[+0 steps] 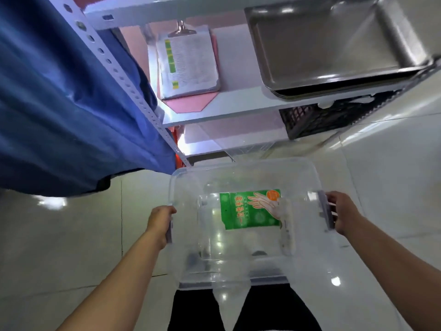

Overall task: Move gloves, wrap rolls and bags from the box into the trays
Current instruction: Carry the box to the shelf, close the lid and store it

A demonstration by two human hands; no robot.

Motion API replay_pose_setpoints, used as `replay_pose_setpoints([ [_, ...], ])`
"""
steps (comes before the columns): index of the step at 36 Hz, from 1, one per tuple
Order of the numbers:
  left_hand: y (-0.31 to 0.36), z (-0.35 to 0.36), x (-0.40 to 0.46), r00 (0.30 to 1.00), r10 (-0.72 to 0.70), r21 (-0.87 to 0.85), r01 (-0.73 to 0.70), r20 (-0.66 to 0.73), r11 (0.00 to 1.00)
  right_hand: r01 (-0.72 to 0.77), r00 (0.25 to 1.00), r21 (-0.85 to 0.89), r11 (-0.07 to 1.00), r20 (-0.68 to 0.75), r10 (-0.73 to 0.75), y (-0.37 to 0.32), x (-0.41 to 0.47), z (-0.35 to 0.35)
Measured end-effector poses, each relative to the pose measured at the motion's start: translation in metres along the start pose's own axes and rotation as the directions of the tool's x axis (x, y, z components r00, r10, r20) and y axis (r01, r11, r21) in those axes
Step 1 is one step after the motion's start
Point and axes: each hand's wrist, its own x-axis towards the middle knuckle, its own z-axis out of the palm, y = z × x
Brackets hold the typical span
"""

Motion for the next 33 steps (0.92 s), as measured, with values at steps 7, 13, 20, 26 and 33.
replay_pose_setpoints([
  [7,-0.001,0.011,0.104,0.998,0.002,0.168,-0.013,0.066,0.986,-0.082,0.971,0.105,0.991,-0.215,0.103,0.061,0.029,0.03],
  [13,-0.003,0.027,0.176,0.994,-0.014,0.247,-0.013,0.106,0.969,-0.1,0.956,0.141,0.985,-0.261,0.135,0.103,0.061,0.065],
  [20,-0.022,0.066,0.262,0.986,-0.049,0.3,-0.001,0.161,0.954,-0.053,0.962,0.147,0.988,-0.258,0.09,0.156,0.158,0.096],
  [26,-0.048,0.107,0.349,0.985,0.044,0.363,-0.102,0.164,0.926,-0.011,0.973,0.165,0.986,-0.226,0.049,0.193,0.256,0.129],
  [33,-0.058,0.13,0.43,0.978,0.098,0.403,-0.166,0.184,0.9,0.094,0.986,0.176,0.98,-0.155,-0.067,0.206,0.344,0.17],
])
